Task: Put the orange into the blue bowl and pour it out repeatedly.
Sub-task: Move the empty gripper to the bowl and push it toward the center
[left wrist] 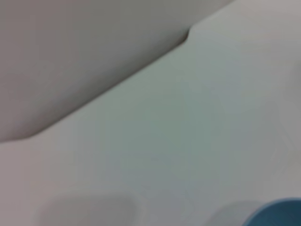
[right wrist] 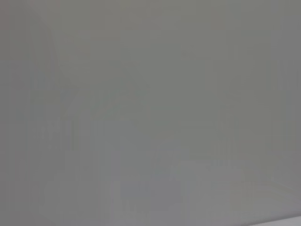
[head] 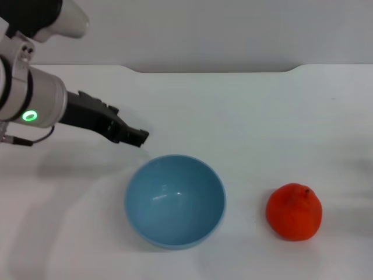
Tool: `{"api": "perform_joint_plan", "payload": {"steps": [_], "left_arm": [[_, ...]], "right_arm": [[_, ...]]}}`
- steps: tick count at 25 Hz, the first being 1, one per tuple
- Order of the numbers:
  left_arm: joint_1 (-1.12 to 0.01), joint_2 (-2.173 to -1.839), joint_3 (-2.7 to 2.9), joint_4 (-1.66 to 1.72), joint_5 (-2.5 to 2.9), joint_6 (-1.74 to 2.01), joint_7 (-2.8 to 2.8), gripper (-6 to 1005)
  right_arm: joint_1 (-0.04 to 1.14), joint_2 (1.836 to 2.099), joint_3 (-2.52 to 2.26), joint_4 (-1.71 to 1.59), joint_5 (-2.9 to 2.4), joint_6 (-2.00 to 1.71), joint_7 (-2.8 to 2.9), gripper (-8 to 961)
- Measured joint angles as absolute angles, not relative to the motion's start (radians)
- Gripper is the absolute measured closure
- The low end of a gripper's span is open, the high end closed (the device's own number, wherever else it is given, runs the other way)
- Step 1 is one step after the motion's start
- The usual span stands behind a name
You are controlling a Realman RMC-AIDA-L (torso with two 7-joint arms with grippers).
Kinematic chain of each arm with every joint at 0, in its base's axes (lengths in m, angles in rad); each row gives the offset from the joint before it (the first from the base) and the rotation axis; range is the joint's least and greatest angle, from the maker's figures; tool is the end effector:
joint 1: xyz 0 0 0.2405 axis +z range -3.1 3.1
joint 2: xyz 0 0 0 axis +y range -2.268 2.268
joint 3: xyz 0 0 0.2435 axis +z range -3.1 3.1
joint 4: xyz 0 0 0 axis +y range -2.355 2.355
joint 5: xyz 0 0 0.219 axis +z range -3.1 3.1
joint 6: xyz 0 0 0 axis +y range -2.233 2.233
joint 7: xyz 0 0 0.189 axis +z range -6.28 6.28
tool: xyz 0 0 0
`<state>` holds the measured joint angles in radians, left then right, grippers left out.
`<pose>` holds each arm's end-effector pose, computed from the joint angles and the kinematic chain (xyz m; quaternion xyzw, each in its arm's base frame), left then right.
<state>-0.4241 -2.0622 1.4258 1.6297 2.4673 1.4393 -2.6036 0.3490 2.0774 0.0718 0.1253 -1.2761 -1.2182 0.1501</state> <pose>-0.1579 0.3634 -0.0065 -0.9215 -0.3003 0.0599 0.2389 0.3923 0.3217 0.0066 -0.5963 0.3295 0.2595 0.6845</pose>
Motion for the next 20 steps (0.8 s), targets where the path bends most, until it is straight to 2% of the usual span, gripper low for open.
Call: {"api": "perform_joint_plan", "payload": {"steps": [20], "left_arm": [[-0.441, -2.066, 1.477, 1.51, 2.481, 1.485, -2.66, 201]], "right_arm": [[0.37, 2.075, 0.133, 0.109, -1.276, -1.18, 0.15, 554]]}}
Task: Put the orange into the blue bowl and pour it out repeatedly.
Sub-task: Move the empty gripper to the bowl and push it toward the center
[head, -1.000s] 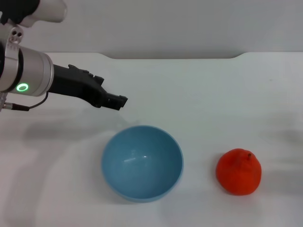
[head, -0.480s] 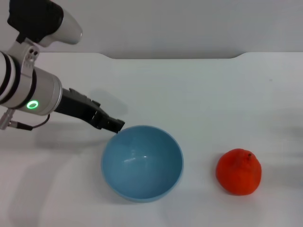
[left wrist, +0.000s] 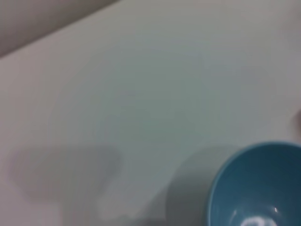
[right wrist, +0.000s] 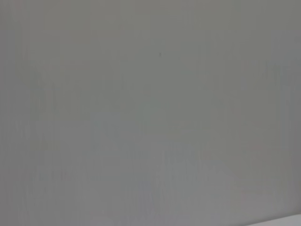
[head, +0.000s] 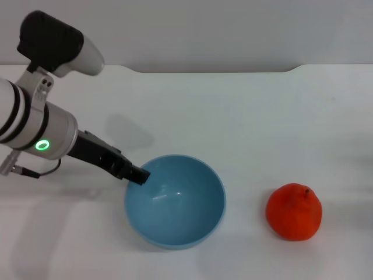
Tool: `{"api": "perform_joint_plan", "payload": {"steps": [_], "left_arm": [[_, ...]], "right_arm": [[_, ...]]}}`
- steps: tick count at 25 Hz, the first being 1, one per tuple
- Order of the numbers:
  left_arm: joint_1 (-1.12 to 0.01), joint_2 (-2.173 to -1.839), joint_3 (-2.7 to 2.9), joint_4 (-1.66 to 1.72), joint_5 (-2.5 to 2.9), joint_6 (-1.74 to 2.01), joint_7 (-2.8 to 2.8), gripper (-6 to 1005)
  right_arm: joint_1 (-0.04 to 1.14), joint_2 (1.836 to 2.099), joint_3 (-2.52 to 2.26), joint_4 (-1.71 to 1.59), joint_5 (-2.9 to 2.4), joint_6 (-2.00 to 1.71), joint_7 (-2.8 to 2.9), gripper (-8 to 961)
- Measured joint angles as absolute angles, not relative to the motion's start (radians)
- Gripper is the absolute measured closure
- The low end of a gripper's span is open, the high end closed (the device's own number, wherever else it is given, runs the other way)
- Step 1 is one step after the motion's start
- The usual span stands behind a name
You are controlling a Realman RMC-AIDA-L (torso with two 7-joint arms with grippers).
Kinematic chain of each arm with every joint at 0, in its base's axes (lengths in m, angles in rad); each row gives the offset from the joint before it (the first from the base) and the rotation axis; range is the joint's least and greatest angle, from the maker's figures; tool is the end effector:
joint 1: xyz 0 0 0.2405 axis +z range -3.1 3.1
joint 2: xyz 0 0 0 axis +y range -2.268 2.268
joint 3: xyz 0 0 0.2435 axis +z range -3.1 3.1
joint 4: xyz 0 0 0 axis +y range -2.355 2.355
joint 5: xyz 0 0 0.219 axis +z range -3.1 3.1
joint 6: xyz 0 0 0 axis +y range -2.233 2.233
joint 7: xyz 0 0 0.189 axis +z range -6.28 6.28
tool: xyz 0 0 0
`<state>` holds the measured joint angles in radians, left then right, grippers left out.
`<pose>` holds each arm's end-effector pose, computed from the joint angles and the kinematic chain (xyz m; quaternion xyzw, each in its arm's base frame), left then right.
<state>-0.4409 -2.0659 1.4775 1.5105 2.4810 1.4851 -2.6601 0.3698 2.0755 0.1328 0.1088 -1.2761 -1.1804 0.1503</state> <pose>-0.1822 0.3465 -0.0352 -0.9108 -0.3528 0.1088 0.1848 0.3987 0.3296 0.0160 -0.5780 0.3395 0.2538 0.6973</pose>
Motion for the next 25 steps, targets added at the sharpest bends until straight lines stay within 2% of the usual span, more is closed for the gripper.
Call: {"api": "perform_joint_plan", "payload": {"steps": [21, 25], "left_arm": [[-0.528, -2.074, 1.56, 1.255, 2.475, 1.381, -2.662, 202], [-0.532, -2.074, 1.551, 1.252, 2.468, 1.383, -2.691, 243]], "right_arm": [[0.356, 2.079, 0.134, 0.109, -1.276, -1.179, 0.15, 556], [0.354, 2.079, 0.133, 0.109, -1.276, -1.179, 0.15, 557]]}}
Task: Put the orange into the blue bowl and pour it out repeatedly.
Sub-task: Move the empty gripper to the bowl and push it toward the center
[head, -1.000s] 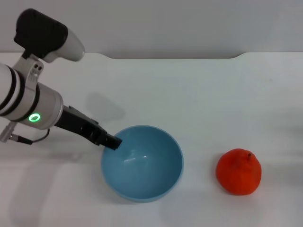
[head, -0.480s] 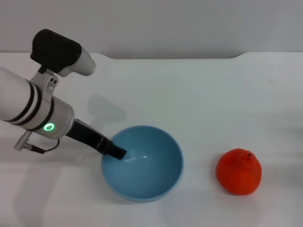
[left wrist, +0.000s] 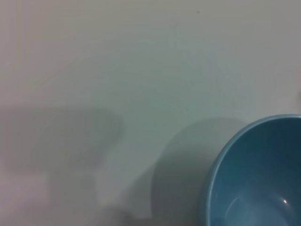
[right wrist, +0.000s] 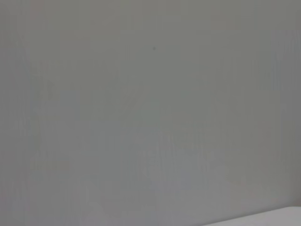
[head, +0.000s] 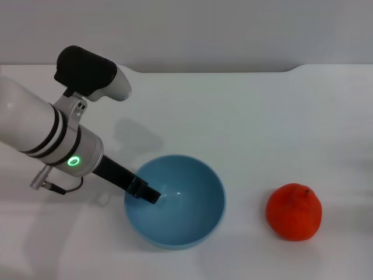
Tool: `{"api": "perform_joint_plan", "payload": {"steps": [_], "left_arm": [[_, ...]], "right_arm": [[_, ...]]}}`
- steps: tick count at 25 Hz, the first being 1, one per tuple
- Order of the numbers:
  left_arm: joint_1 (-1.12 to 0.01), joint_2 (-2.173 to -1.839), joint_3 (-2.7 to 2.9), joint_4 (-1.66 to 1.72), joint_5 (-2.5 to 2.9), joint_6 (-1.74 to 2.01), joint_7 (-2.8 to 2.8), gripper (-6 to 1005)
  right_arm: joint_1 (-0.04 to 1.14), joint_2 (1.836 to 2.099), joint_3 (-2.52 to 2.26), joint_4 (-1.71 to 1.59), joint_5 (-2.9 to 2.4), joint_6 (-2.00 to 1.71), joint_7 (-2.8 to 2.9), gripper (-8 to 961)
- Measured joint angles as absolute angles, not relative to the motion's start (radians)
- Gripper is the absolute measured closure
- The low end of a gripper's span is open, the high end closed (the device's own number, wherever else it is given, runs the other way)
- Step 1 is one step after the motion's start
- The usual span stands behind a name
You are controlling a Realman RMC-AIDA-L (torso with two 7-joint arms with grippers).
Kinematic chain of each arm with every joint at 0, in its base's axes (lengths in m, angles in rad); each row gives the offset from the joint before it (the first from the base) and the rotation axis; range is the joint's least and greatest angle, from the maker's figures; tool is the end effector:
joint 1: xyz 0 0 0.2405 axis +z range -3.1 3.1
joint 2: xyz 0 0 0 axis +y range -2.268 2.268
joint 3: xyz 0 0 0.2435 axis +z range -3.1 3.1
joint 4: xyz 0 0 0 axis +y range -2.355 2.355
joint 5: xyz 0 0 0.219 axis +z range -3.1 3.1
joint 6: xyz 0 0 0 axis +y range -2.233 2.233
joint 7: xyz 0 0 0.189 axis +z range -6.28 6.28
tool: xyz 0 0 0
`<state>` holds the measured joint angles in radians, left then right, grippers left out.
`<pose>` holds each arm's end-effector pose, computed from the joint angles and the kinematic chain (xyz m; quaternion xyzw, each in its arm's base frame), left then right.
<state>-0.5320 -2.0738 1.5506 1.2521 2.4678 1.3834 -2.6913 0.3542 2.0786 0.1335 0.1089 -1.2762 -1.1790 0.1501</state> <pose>-0.2010 0.3483 -0.0797 -0.8996 -0.3868 0.1400 0.1467 0.4033 0.3231 0.0144 -0.5752 0.3457 0.2486 0.6984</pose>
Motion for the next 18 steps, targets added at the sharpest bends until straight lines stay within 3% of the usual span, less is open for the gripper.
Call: {"api": "perform_joint_plan", "payload": {"steps": [2, 7, 13, 18], "left_arm": [[-0.533, -2.073, 1.545, 1.252, 2.464, 1.39, -2.698, 264], [-0.534, -2.072, 1.544, 1.245, 2.463, 1.391, -2.698, 506], [-0.534, -2.072, 1.54, 1.241, 2.461, 1.391, -2.698, 729], [-0.535, -2.071, 1.536, 1.243, 2.458, 1.377, -2.717, 852]], "right_arm": [[0.354, 2.079, 0.133, 0.109, -1.276, -1.179, 0.149, 557], [0.355, 2.077, 0.133, 0.109, -1.276, -1.18, 0.148, 557], [0.357, 2.077, 0.133, 0.109, -1.276, -1.181, 0.148, 558], [0.363, 2.077, 0.14, 0.115, -1.276, -1.181, 0.181, 558]]}}
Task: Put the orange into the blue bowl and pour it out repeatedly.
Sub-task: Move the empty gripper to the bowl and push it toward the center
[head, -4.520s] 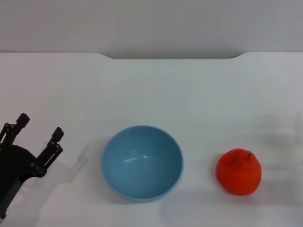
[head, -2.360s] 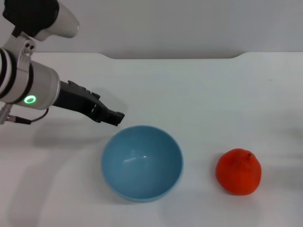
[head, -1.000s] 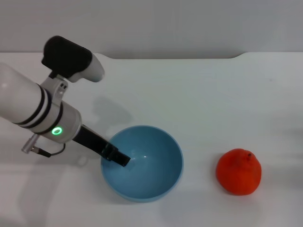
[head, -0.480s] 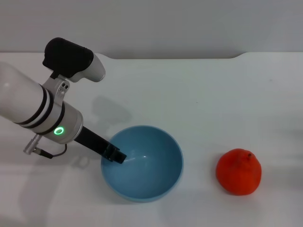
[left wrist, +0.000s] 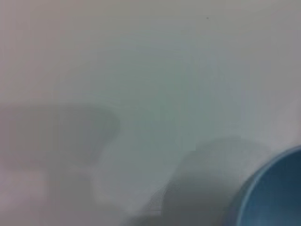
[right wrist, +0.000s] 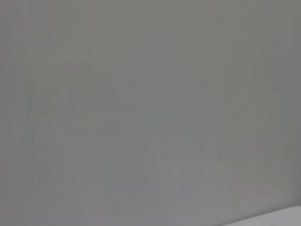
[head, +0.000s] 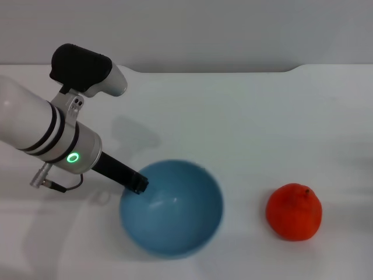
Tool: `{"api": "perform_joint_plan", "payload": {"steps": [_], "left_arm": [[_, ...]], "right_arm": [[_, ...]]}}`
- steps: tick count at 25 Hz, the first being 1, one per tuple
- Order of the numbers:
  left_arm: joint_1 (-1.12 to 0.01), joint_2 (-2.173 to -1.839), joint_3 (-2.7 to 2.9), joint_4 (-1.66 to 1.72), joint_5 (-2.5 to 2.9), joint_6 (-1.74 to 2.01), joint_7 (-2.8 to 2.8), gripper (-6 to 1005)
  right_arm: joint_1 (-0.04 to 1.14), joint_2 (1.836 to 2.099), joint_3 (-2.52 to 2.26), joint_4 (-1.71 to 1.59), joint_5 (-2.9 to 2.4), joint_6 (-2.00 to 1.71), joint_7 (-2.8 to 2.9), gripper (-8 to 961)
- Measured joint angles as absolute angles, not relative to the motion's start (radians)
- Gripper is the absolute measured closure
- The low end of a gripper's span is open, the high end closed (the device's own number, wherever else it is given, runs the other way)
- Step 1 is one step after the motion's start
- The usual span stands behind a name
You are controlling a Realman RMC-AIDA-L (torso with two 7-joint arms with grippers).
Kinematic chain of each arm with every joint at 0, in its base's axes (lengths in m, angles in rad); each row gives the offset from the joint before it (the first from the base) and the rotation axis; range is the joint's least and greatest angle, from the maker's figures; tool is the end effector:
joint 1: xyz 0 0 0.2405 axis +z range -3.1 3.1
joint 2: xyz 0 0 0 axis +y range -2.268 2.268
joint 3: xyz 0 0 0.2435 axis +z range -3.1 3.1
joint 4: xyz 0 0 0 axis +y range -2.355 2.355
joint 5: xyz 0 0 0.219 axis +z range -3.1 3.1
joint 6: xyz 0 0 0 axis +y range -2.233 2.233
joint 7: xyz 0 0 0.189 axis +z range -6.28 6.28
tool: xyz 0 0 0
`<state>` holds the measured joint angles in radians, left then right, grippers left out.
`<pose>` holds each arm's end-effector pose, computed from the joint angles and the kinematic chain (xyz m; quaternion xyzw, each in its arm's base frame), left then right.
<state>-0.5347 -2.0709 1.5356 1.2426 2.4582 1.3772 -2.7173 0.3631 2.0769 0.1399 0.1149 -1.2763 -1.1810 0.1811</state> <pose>-0.2017 0.3512 -0.0777 -0.8921 -0.4055 0.1308 0.1505 0.4003 0.3268 0.0148 -0.5686 0.3536 0.2647 0.6939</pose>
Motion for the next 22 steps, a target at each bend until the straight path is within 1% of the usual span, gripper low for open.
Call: {"api": "perform_joint_plan", "payload": {"steps": [5, 9, 12, 15, 18, 22], "left_arm": [[-0.533, -2.071, 1.535, 1.241, 2.458, 1.373, -2.738, 974], [-0.532, -2.071, 1.532, 1.241, 2.457, 1.368, -2.768, 991], [-0.53, -2.071, 1.518, 1.241, 2.451, 1.367, -2.783, 1000], [-0.521, -2.07, 1.514, 1.241, 2.434, 1.368, -2.789, 1000], [-0.513, -2.069, 1.518, 1.241, 2.419, 1.357, -2.791, 1000], [-0.513, -2.071, 1.528, 1.24, 2.417, 1.342, -2.797, 1000]], "right_arm": [[0.375, 2.076, 0.141, 0.116, -1.28, -1.181, 0.216, 559], [0.4, 2.069, 0.134, 0.105, -1.286, -1.174, 0.353, 559], [0.438, 2.049, 0.089, 0.019, -1.346, -1.099, 0.667, 560], [0.472, 2.03, -0.027, -0.141, -1.526, -1.035, 1.119, 560], [0.49, 2.028, -0.161, -0.334, -1.733, -1.055, 1.527, 560], [0.5, 2.031, -0.351, -0.598, -1.958, -1.158, 1.906, 561]]}}
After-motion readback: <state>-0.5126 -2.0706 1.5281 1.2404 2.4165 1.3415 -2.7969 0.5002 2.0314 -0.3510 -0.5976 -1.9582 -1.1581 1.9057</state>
